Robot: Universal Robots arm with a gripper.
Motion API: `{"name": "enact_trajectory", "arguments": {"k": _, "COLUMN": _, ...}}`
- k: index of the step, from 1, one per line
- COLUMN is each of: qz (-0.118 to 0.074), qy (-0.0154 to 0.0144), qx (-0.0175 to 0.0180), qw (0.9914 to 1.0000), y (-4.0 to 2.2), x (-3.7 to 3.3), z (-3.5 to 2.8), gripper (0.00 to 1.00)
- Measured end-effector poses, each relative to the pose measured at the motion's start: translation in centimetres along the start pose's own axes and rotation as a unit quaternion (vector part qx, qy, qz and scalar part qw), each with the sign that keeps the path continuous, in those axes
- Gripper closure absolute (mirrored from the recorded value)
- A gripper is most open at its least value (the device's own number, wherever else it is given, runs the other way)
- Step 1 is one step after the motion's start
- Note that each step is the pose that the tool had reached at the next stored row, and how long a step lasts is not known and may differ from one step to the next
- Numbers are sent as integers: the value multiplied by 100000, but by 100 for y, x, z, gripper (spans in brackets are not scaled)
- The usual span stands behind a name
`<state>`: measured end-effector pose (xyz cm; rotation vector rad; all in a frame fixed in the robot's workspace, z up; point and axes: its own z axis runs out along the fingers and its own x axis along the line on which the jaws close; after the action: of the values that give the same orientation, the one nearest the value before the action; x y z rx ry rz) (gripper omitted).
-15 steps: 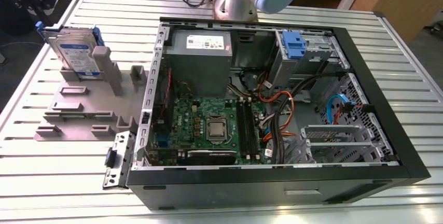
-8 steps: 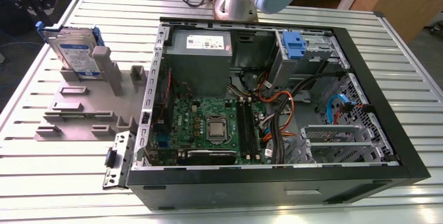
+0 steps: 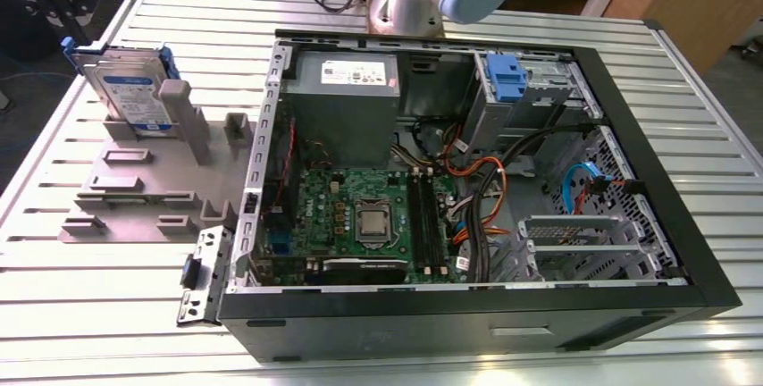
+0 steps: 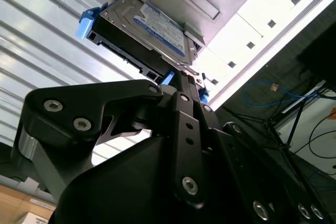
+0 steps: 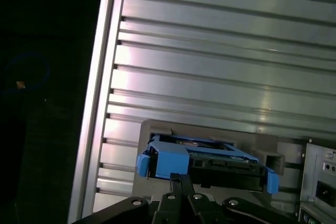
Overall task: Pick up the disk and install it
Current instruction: 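Pick up the disk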
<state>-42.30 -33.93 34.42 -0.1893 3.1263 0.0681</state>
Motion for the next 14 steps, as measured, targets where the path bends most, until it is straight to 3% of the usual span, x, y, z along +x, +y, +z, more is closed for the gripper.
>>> {"name": "enact_trajectory", "arguments": {"k": 7, "qz": -2371, "qy": 104, "qx": -26, "qw": 99972, "y": 0, "x": 0, "z": 0, "gripper": 89}}
{"name": "enact_trajectory", "arguments": {"k": 14, "qz": -4901, "qy": 211, "qx": -59, "qw": 99880, "y": 0, "x": 0, "z": 0, "gripper": 89}}
